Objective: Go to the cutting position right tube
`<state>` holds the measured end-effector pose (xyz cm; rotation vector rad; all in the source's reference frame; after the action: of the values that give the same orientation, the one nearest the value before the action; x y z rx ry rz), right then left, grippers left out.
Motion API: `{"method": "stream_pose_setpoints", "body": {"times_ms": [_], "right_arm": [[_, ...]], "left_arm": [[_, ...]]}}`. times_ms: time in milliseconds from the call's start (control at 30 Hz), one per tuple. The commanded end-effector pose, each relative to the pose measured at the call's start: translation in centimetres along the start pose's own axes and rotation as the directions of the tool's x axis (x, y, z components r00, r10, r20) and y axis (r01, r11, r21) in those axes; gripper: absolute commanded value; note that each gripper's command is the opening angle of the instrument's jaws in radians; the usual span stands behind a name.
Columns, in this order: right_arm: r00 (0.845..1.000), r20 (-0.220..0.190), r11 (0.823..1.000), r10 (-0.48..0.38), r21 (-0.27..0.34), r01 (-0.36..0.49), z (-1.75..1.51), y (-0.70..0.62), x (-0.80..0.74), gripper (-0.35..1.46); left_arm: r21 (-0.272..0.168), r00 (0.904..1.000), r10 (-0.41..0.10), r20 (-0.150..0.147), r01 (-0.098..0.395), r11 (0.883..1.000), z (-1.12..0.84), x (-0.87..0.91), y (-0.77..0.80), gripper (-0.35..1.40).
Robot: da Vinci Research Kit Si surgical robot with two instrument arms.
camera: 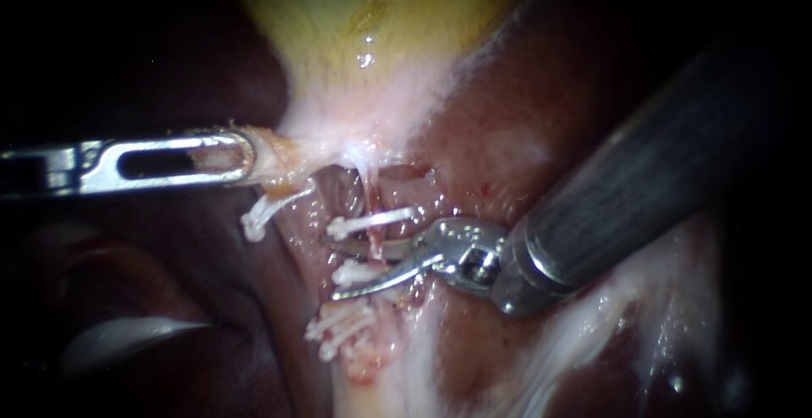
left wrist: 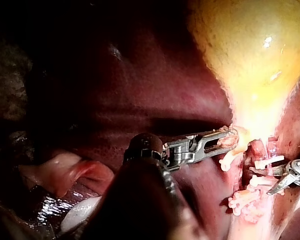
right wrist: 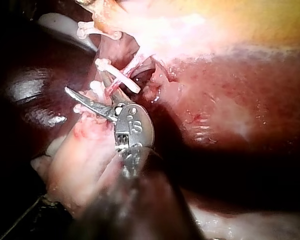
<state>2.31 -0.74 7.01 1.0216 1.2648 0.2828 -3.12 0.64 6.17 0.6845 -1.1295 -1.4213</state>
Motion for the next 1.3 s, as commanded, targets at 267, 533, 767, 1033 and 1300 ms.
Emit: {"method": "stream_pose_setpoints", "body": {"times_ms": [267,533,767,1033,1300], "right_arm": [[1.0,-0.024,1.0,0.005,0.005,-0.005,0.11,0.07,0.03,1.4],[0.999,-0.053,1.0,0.014,0.014,-0.013,0.15,0.12,0.06,1.4],[0.997,-0.074,1.0,0.017,0.027,-0.015,0.16,0.1,0.06,1.4],[0.997,-0.079,0.999,0.02,0.042,-0.016,0.16,0.09,0.07,1.4],[0.997,-0.079,0.999,0.02,0.043,-0.016,0.16,0.09,0.07,1.4]], "left_arm": [[0.0,1.0,-0.001,0.0,0.001,1.0,0.0,-0.02,-0.01,-0.35],[0.002,1.0,-0.001,-0.003,0.001,1.0,-0.01,-0.02,0.0,-0.35],[0.002,1.0,-0.001,-0.003,0.001,1.0,-0.01,-0.02,0.0,-0.35],[0.003,1.0,-0.001,-0.003,0.001,1.0,-0.02,-0.02,0.01,-0.35],[0.003,1.0,-0.001,-0.003,0.001,1.0,-0.02,-0.02,0.01,-0.35]]}}
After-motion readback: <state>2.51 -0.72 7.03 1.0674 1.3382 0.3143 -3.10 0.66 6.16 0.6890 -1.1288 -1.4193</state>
